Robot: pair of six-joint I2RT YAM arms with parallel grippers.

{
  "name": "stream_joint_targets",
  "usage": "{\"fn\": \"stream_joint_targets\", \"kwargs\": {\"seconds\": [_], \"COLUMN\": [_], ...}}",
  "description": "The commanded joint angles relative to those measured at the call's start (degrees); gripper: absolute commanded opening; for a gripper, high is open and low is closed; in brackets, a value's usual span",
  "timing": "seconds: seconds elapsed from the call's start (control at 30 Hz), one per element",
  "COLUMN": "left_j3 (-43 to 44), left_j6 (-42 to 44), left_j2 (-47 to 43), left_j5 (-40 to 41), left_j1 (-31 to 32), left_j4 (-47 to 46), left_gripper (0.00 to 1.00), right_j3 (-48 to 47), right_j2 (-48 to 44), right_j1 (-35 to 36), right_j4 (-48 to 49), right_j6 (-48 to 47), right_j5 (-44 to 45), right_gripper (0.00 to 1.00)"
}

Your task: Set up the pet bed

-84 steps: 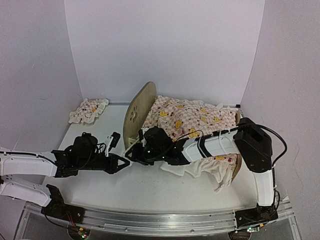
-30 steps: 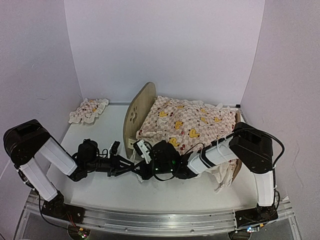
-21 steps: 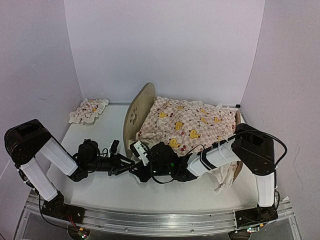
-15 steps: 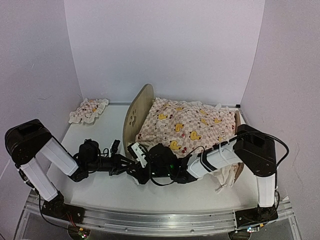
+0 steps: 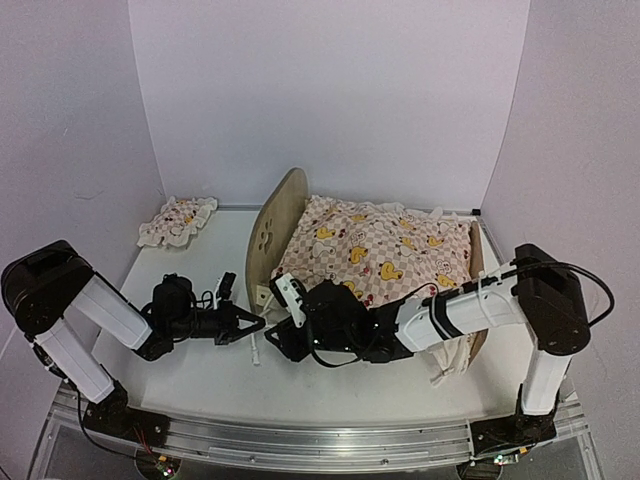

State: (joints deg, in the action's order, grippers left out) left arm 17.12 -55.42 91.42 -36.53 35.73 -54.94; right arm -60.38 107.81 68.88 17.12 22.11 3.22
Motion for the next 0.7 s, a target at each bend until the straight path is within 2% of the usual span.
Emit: {"fn": "stream_joint_targets", "kwargs": {"seconds": [0.0, 0.13, 0.33, 0.53, 0.67], "left_j3": [0.92, 0.7, 0.6, 0.83, 0.37], "left_j6": [2.22, 2.32, 2.25, 2.07, 2.07], "left_j2": [-2.7, -3.81, -4.41, -4.6, -5.22], "left_j5": [-1.87, -0.88, -0.2, -0.64, -0.38], "left_j1": [-0.56, -0.66, -0.66, -0.66, -0.66], "left_j4": [1.01, 1.75, 2.02, 2.1, 2.16], "left_gripper": [0.0, 0.0, 0.0, 0.0, 0.0], "right_j3": [-5.61, -8.23, -6.58, -8.85, -10.79], "right_j2": [4.34, 9.1, 12.23, 16.37, 19.0], "right_j1": [0.08, -0.02, -0.05, -0.06, -0.53], "right_j4": [-3.6, -0.98, 8.55, 12.26, 13.49], "right_j6": [-5.27, -10.09, -16.44, -19.69, -20.82], "right_j5": [10.09, 14.37, 15.25, 17.25, 18.05], "right_gripper": [0.36, 0.37, 0.51, 0.55, 0.54]}}
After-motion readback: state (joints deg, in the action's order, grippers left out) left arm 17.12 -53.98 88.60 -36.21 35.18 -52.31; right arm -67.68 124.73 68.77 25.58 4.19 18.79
